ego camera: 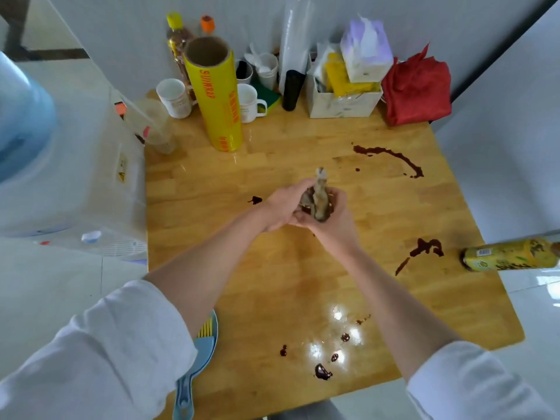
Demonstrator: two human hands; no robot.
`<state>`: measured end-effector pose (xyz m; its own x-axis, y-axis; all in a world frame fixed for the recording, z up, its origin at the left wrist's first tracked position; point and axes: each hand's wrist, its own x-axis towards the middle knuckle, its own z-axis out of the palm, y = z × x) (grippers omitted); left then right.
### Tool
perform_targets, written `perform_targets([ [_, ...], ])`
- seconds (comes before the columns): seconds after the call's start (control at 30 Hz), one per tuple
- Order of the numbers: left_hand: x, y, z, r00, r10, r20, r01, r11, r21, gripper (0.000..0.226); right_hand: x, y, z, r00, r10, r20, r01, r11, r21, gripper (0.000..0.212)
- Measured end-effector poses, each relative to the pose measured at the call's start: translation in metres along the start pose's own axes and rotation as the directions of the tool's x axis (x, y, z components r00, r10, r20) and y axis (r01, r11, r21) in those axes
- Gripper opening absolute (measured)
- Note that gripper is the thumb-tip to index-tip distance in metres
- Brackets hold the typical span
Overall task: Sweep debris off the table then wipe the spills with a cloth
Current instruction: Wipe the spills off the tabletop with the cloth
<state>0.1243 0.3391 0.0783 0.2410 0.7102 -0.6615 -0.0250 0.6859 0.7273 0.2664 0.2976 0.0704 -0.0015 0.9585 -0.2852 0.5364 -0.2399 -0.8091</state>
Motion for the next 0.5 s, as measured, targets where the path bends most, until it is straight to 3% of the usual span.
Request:
perform_targets([
  [0.13,0.031,0.027,-0.015,0.999,0.025,-0.021,-0.023,0.995,0.097,0.037,0.067,0.0,0.0,0.998,0.062,0.03,-0.064,0.996,0.068,0.021],
  [0.23,0.053,0.05,-0.028,0.998,0.056,-0.033,-0.046,0.968,0.247,0.026,0.12,-0.002,-0.013,0.975,0.224,-0.001,-0.218,0.951,0.219,0.007],
  [0.27,0.063,0.059,-0.036,0.991,0.096,-0.092,-0.06,0.942,0.329,0.024,0.14,-0.005,-0.019,0.977,0.206,-0.057,-0.194,0.966,0.169,0.009],
  [0.37,0.084,0.081,-0.064,0.928,0.204,-0.311,-0.013,0.853,0.522,0.021,0.192,-0.006,-0.033,0.979,-0.051,-0.195,0.022,0.989,-0.145,0.016],
  [0.47,0.097,0.079,-0.091,0.846,0.222,-0.485,0.108,0.819,0.563,0.021,0.232,0.002,-0.023,0.979,-0.184,-0.09,0.137,0.914,-0.381,0.01],
  [0.5,0.095,0.072,-0.098,0.813,0.172,-0.556,0.167,0.847,0.505,0.024,0.242,0.005,-0.016,0.983,-0.18,-0.038,0.147,0.89,-0.431,0.022],
])
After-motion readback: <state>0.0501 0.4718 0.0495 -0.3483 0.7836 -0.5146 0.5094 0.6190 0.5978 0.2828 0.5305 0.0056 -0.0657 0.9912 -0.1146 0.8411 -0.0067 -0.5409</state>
